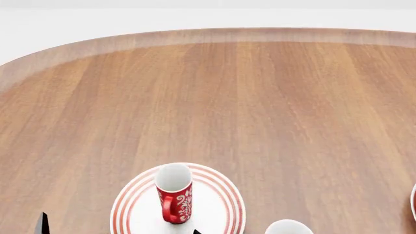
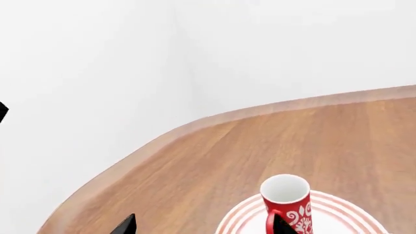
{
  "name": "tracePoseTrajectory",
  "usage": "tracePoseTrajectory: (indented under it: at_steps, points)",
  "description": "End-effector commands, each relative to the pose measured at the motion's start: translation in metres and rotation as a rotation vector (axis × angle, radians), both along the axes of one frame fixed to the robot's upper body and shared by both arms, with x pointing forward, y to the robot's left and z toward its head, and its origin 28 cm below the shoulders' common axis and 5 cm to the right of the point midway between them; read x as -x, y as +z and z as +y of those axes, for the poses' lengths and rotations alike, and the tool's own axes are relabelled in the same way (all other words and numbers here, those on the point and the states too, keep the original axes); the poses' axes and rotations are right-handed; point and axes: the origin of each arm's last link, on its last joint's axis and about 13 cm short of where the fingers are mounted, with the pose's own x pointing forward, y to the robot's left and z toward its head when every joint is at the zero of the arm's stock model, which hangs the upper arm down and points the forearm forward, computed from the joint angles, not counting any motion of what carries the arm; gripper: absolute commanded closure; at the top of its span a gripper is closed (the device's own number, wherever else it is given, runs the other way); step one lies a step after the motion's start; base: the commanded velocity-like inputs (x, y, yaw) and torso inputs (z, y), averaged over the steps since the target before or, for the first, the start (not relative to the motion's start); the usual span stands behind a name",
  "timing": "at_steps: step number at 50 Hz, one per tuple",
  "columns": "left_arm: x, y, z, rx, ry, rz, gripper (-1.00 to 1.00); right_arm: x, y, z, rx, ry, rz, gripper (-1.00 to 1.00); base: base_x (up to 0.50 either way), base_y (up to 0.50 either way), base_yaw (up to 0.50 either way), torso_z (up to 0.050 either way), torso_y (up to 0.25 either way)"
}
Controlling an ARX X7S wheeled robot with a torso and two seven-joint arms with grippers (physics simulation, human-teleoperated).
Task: Put the red mug on the left plate.
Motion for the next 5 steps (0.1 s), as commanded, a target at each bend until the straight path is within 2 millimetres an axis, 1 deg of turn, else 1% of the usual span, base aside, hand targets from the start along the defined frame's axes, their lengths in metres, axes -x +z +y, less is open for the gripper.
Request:
tracePoseTrajectory:
  at_steps: [1,5]
  points:
    - [0.0064,0.0063,0.0018,0.006,0.003,-0.026,-1.0,0.012,0.0085,-0.0028,-0.005,-0.008,-0.044,-1.0,0.0,0.0,0.0,0.0,0.0]
    - [0.0089,0.0083,0.0022,0.009,0.003,-0.034,-1.0,0.0154,0.0108,-0.0031,-0.003,-0.012,-0.057,-1.0,0.0,0.0,0.0,0.0,0.0]
